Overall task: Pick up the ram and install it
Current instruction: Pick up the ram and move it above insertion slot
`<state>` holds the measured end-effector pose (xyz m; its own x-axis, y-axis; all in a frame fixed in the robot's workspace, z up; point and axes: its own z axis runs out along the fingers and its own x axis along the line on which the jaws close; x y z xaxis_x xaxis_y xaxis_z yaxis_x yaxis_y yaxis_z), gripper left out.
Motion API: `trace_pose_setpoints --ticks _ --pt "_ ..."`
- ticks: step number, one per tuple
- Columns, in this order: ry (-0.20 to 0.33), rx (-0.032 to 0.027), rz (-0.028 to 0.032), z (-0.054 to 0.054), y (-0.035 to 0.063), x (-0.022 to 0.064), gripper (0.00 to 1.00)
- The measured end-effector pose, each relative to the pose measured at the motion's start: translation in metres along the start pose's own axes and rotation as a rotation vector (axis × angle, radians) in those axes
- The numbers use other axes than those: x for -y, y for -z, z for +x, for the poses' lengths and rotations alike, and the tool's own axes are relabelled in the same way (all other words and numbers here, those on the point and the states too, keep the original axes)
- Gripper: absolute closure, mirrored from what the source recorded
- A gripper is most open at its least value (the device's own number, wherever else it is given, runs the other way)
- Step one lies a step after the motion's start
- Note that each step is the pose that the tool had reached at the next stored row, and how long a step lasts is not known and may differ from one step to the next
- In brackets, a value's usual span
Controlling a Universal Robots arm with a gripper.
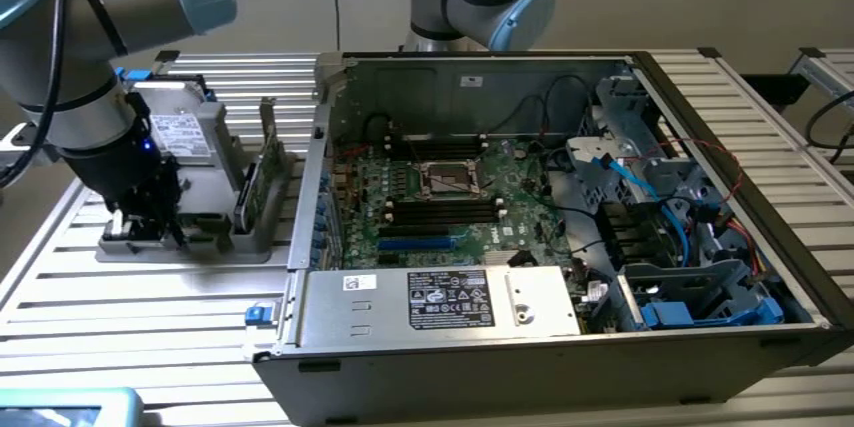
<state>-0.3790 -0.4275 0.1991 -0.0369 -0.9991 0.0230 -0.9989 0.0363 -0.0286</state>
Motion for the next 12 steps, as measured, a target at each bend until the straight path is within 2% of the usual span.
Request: trace_pose_setpoints --ticks 1,12 --pt "0.0 0.0002 0.0 0.0 0.0044 0.0002 0.87" --pt "0.001 0.0003 0.0 0.002 0.0545 0.0016 0.87"
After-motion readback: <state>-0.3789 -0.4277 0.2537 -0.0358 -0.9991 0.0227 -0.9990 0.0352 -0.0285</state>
